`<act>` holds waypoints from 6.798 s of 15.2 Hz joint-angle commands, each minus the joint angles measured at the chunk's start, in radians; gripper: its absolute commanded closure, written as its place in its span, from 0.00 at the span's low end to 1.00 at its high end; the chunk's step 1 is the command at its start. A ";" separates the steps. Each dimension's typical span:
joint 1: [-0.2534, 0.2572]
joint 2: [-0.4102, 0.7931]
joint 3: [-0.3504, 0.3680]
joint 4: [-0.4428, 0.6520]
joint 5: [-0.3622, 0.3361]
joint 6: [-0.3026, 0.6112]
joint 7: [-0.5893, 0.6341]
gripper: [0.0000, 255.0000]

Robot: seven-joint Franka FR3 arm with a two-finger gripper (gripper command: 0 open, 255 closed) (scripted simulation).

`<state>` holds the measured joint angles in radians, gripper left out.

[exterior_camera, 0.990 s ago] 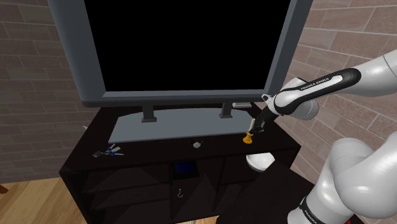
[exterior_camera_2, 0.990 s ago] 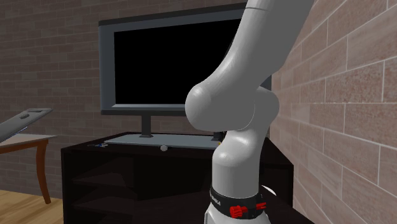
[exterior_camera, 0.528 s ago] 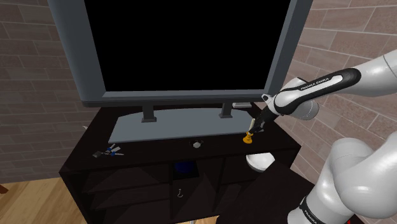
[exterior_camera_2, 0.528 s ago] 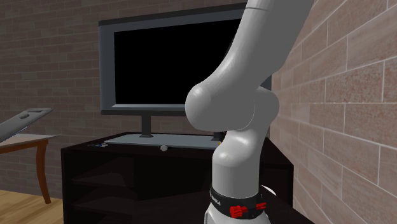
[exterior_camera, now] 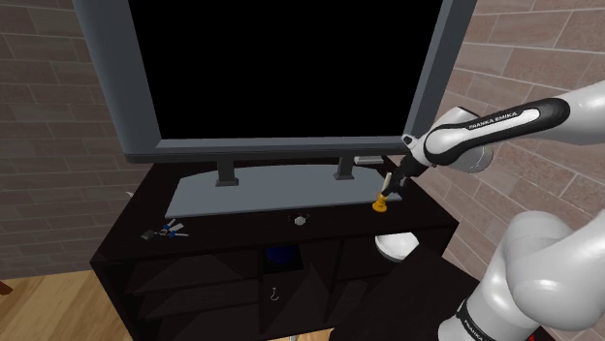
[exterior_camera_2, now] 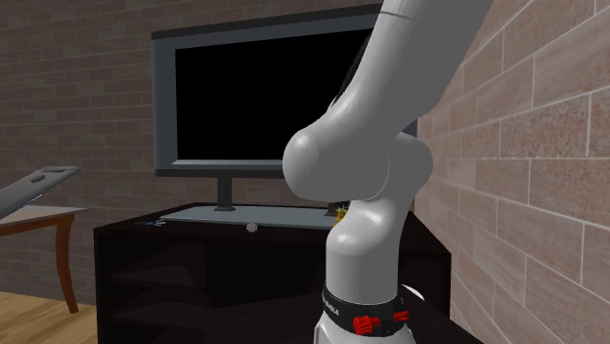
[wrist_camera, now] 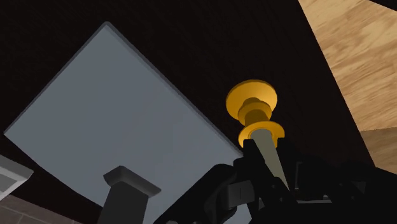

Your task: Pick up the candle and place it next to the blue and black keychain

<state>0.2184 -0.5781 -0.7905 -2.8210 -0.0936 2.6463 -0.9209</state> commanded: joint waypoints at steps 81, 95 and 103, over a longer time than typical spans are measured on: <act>0.290 0.879 0.732 1.299 0.105 -0.391 0.911 1.00; 0.290 0.911 0.734 1.155 0.108 -0.216 0.910 1.00; 0.290 0.947 0.735 1.097 0.111 -0.122 0.908 1.00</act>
<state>0.5082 0.3635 -0.0556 -1.7170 0.0167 2.5121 -0.0124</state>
